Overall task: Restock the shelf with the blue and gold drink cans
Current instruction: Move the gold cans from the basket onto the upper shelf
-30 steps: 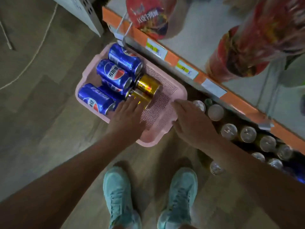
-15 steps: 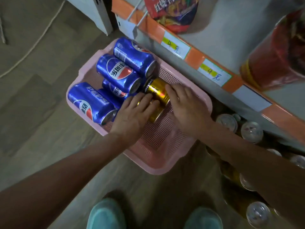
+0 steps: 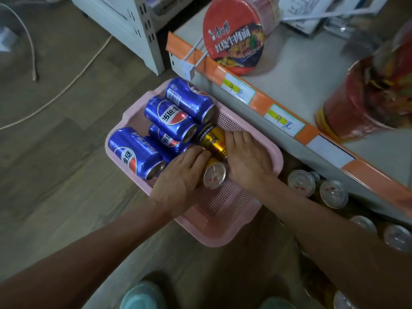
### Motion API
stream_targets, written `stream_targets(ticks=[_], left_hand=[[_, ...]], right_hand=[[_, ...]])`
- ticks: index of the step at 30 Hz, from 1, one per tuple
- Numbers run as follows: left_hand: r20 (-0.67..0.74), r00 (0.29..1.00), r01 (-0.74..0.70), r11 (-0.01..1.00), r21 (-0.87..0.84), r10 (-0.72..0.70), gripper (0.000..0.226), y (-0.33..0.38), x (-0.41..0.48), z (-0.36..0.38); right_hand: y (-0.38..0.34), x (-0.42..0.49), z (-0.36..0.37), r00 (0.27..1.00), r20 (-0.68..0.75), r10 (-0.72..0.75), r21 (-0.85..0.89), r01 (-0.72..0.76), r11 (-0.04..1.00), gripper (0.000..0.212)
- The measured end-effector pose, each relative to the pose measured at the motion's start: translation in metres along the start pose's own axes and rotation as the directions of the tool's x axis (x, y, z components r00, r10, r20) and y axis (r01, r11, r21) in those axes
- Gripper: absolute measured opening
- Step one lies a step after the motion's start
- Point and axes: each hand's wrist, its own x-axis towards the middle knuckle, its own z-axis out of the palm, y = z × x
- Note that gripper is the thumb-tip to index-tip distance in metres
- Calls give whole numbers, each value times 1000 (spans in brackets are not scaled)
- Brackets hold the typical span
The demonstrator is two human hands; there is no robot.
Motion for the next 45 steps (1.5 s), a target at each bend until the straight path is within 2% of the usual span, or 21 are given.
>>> stream_targets(ticks=[4, 8, 11, 14, 18, 20, 22, 24, 28, 29, 32, 34, 36, 40, 42, 45], left_hand=[[-4, 1000, 1, 991, -135, -2, 82, 7, -19, -10], [-20, 999, 20, 977, -212, -24, 79, 9, -34, -13], [3, 998, 67, 952, -300, -70, 74, 6, -38, -12], [0, 992, 115, 919, -378, -124, 74, 6, -38, -15], [-11, 980, 170, 869, -466, -197, 75, 12, -32, -21], [18, 967, 221, 808, -546, -253, 72, 16, -27, -25], [71, 952, 273, 725, -633, -297, 69, 19, -23, -30], [119, 941, 305, 640, -705, -317, 69, 23, -18, -36], [180, 922, 330, 451, -829, -344, 67, 28, -12, -46], [194, 916, 337, 412, -846, -351, 65, 29, -12, -48], [235, 895, 362, 306, -881, -380, 56, 28, -10, -51], [257, 885, 368, 243, -898, -389, 55, 27, -8, -51], [275, 877, 374, 201, -905, -395, 57, 29, -6, -50], [314, 852, 402, 139, -905, -418, 47, 31, 0, -44], [332, 837, 418, 115, -901, -434, 45, 32, 4, -43], [379, 800, 455, 58, -889, -466, 60, 38, 10, -47]], right_hand=[[3, -4, 2, 995, 97, 12, 200, -32, 979, 76], [13, -12, 0, 995, 59, 85, 431, -102, 897, 82], [17, -22, -4, 993, 8, 120, 551, -105, 828, 74], [22, -37, -13, 989, -44, 145, 600, -89, 795, 67], [30, -54, -36, 997, -42, 65, 650, -22, 759, 61], [33, -59, -42, 998, -49, 32, 657, 8, 754, 56], [31, -63, -43, 998, -5, 60, 764, -35, 644, 56], [27, -64, -42, 987, 67, 143, 884, -125, 451, 57], [18, -63, -36, 968, 65, 241, 960, -127, 248, 48], [15, -62, -37, 963, 90, 255, 977, -134, 164, 44], [9, -59, -34, 951, 227, 213, 970, -199, -142, 44], [6, -57, -30, 931, 332, 151, 916, -281, -286, 61], [5, -55, -29, 912, 384, 143, 885, -320, -337, 74], [7, -51, -26, 884, 435, 173, 883, -381, -275, 83], [6, -51, -25, 872, 455, 183, 876, -401, -269, 76], [6, -56, -31, 858, 472, 203, 863, -402, -307, 64]])
